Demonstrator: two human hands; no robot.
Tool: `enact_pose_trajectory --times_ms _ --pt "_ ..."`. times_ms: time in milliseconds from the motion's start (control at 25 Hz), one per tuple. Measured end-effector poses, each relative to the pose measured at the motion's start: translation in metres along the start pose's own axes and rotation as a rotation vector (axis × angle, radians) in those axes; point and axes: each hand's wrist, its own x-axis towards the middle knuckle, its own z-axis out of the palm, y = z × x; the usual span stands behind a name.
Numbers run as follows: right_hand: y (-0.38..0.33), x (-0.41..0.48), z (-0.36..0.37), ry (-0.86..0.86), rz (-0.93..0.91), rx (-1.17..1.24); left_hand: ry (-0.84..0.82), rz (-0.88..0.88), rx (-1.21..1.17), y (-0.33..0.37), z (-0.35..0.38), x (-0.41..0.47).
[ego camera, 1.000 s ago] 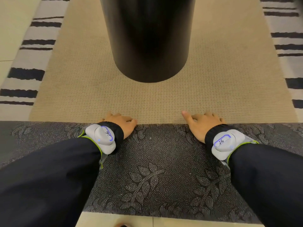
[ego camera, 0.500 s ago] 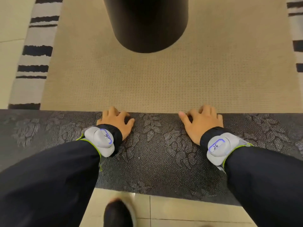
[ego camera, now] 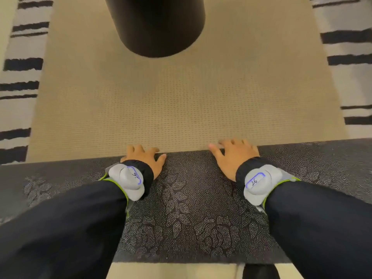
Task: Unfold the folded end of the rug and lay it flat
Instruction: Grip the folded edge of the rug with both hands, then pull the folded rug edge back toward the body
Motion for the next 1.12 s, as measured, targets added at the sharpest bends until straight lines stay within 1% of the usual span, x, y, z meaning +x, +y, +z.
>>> enact_pose_trajectory --times_ms 120,200,360,520,680,760,800,880,960,1040,1080,1120 --pt "0.008 -0.032 0.016 0.031 0.017 -0.048 0.034 0.054 -0.042 -0.006 0.011 -0.028" --pt "0.012 -0.051 0.027 0.016 0.015 -0.016 0.059 0.082 -0.101 -0.013 0.019 -0.045" --pt "0.014 -0.086 0.044 -0.045 0.056 0.066 -0.026 0.073 -0.159 -0.025 0.034 -0.077" --pt "0.013 -0.119 0.054 -0.020 0.068 0.028 -0.002 0.058 -0.140 -0.032 0.046 -0.103" --pt "0.028 -0.143 0.076 -0.115 0.069 -0.071 -0.117 0.014 -0.062 -0.030 0.075 -0.130" --pt "0.037 -0.156 0.091 -0.120 0.053 -0.153 -0.187 -0.004 -0.033 -0.031 0.094 -0.148" --pt "0.042 -0.163 0.097 -0.097 0.041 -0.186 -0.187 -0.015 -0.034 -0.032 0.103 -0.158" --pt "0.051 -0.175 0.109 -0.075 0.016 -0.193 -0.122 -0.029 -0.017 -0.037 0.117 -0.181" --pt "0.059 -0.182 0.117 -0.072 -0.005 -0.151 -0.043 -0.015 -0.017 -0.043 0.126 -0.194" --pt "0.062 -0.182 0.123 -0.104 -0.024 -0.103 0.013 0.013 -0.023 -0.051 0.135 -0.194" --pt "0.060 -0.182 0.125 -0.134 -0.021 -0.086 0.014 0.020 -0.041 -0.055 0.139 -0.192" --pt "0.059 -0.181 0.128 -0.161 -0.017 -0.080 -0.023 0.028 -0.068 -0.056 0.144 -0.187"
